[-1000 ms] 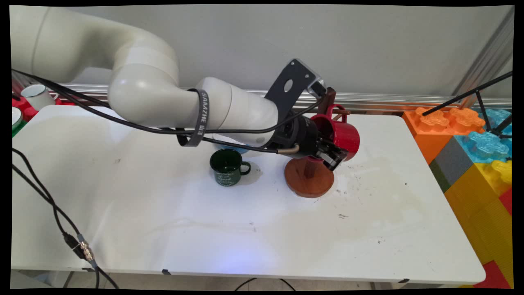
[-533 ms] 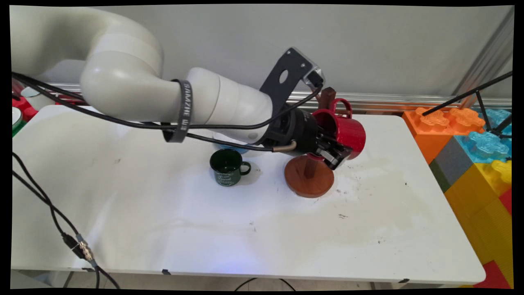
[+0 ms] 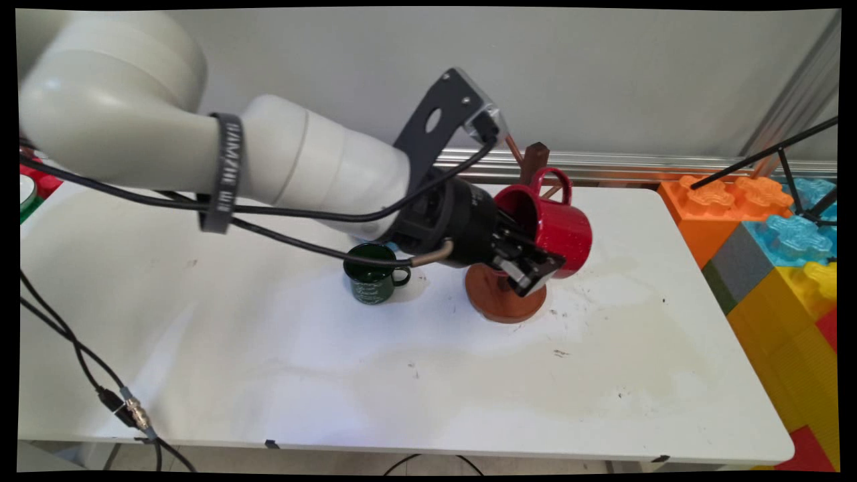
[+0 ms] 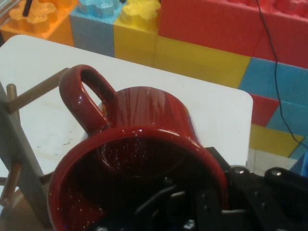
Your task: Place the picked object on the table
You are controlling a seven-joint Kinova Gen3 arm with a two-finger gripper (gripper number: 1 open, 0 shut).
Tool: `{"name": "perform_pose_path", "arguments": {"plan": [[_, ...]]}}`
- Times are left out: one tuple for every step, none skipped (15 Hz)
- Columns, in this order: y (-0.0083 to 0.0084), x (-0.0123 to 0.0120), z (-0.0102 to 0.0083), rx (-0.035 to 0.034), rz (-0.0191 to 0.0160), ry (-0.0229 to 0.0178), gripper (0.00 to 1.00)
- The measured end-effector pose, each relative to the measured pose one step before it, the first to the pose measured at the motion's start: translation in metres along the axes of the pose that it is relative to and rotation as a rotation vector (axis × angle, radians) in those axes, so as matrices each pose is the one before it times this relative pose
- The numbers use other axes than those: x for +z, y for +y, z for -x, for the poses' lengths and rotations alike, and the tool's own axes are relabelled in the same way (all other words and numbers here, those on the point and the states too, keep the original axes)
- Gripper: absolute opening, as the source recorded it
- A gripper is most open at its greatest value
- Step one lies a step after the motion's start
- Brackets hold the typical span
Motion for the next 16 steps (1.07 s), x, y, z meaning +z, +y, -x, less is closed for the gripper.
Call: {"name": "perform_pose_path", "arguments": {"plan": [[0.00125, -0.00703, 0.00094, 0.00975, 0.00039, -0.01046, 0.00], [-0.00034, -0.00702, 0.00058, 0.01092, 0.00026, -0.01232, 0.00], [-0.00163, -0.00607, 0.00030, 0.00933, -0.00115, -0.01368, 0.00], [-0.00198, -0.00664, 0.00073, 0.00754, -0.00351, -0.01398, 0.00], [-0.00171, -0.00443, 0.00055, 0.00472, -0.00286, -0.01062, 0.00], [-0.00347, -0.00768, 0.00082, 0.00880, -0.00488, -0.01837, 0.00], [-0.00387, -0.00757, 0.00093, 0.00888, -0.00422, -0.01852, 0.00], [-0.00336, -0.00668, 0.00103, 0.00983, -0.00193, -0.01796, 0.00], [-0.00367, -0.00650, 0.00143, 0.01032, -0.00101, -0.01888, 0.00], [-0.00444, -0.00870, 0.00274, 0.02007, 0.00276, -0.02843, 0.00], [-0.00315, -0.00605, 0.00324, 0.01831, 0.00517, -0.02582, 0.00], [-0.00394, -0.00725, 0.00465, 0.02180, 0.00270, -0.03045, 0.00], [-0.00383, -0.00550, 0.00539, 0.01484, -0.00030, -0.02935, 0.00], [-0.00527, -0.00519, 0.00733, 0.01507, -0.00322, -0.03499, 0.00], [-0.00438, -0.00324, 0.00683, 0.01221, -0.00362, -0.03109, 0.00], [-0.00262, -0.00138, 0.00457, 0.00917, -0.00165, -0.02056, 0.00]]}}
